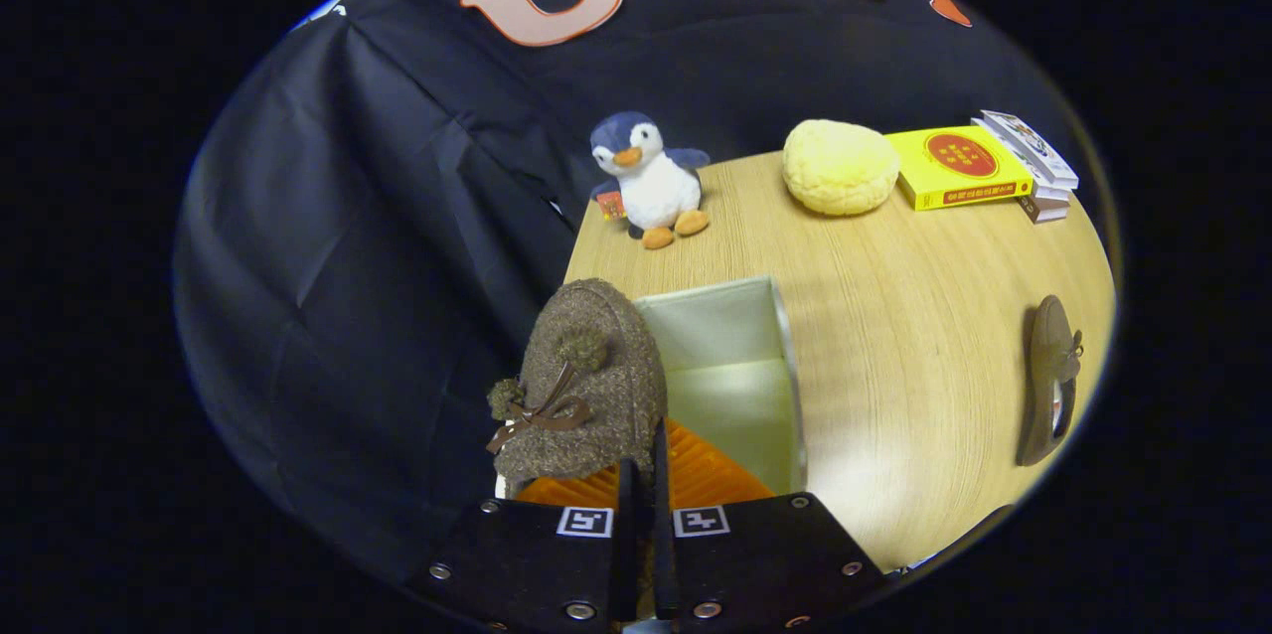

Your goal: Open the storage box then place both shoes into the box .Put the left shoe in first, then the right shoe, with the right side of both shoes facing outward in a uniform manner.

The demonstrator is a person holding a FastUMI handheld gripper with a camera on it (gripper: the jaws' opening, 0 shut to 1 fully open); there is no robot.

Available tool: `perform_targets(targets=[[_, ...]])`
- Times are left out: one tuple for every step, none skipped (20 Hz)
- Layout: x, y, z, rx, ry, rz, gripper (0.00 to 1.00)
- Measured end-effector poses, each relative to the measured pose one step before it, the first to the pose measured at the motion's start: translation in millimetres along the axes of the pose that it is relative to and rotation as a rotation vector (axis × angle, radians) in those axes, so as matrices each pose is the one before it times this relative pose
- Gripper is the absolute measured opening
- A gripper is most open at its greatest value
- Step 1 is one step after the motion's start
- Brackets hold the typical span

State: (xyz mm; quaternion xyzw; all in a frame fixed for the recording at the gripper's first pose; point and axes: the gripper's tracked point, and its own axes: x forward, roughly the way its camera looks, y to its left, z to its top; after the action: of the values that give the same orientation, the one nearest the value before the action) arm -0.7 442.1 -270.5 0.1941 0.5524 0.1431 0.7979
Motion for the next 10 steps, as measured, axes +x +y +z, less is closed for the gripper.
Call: perform_targets(targets=[[9.08,2.35,-3.44,0.00407,0.01437,-0.00724,0.08],[6.09,1.84,-4.31,0.00127,0.01376,-0.00920,0.08],[5.29,3.23,-3.89,-0.00393,0.01078,-0.00805,0.08],[5.46,3.11,-3.46,-0.00931,0.01326,-0.00358,0.08],[4.25,0.87,-5.84,-0.00830,0.01820,-0.01053,0.08],[3.75,0.34,-6.47,0.00048,0.02562,-0.00735,0.08],[4.48,-0.37,-10.58,0.02243,0.03941,-0.00432,0.10],[5.51,-0.44,-6.37,0.03131,0.02132,-0.00317,0.11],[3.65,0.42,-2.83,0.02586,0.02112,0.00340,0.12],[0.38,2.30,-3.35,0.01989,0.01676,0.01390,0.12]])
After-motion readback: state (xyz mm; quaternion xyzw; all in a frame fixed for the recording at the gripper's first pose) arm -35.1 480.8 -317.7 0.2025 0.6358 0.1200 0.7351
